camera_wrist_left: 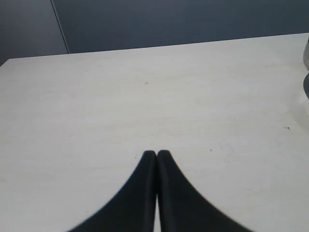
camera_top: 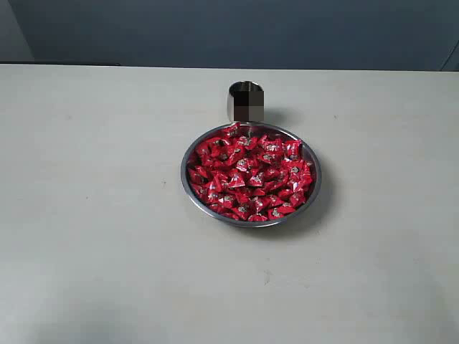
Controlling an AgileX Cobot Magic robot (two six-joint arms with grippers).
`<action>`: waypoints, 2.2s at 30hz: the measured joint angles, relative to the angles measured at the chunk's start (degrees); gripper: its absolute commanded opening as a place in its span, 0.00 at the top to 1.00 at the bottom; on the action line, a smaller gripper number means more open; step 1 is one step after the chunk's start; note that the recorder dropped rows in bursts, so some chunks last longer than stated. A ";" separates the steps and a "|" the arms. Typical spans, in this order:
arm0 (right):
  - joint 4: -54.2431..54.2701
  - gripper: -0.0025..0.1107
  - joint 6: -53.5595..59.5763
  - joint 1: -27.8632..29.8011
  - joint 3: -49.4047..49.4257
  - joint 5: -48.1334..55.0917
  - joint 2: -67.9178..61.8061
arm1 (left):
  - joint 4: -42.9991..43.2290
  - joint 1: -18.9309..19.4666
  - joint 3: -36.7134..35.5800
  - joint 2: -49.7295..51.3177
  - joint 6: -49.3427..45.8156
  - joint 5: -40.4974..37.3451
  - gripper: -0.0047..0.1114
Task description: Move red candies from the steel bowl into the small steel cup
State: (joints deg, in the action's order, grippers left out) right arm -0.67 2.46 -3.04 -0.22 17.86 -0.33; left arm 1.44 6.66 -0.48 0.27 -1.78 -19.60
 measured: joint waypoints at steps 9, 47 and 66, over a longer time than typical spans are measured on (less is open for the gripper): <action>0.00 0.98 0.00 0.00 0.00 0.00 0.00 | 0.00 0.00 0.00 0.00 0.00 0.00 0.96; 0.00 0.98 0.00 0.00 -0.48 0.46 -4.31 | 0.00 0.00 0.00 0.00 0.00 0.00 0.96; 0.00 0.98 0.00 0.00 -18.76 0.45 -10.65 | 0.00 0.00 0.00 0.00 0.00 0.00 0.96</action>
State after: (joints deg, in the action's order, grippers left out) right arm -0.67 2.46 -3.04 -18.99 18.31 -10.98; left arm 1.44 6.66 -0.48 0.27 -1.78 -19.60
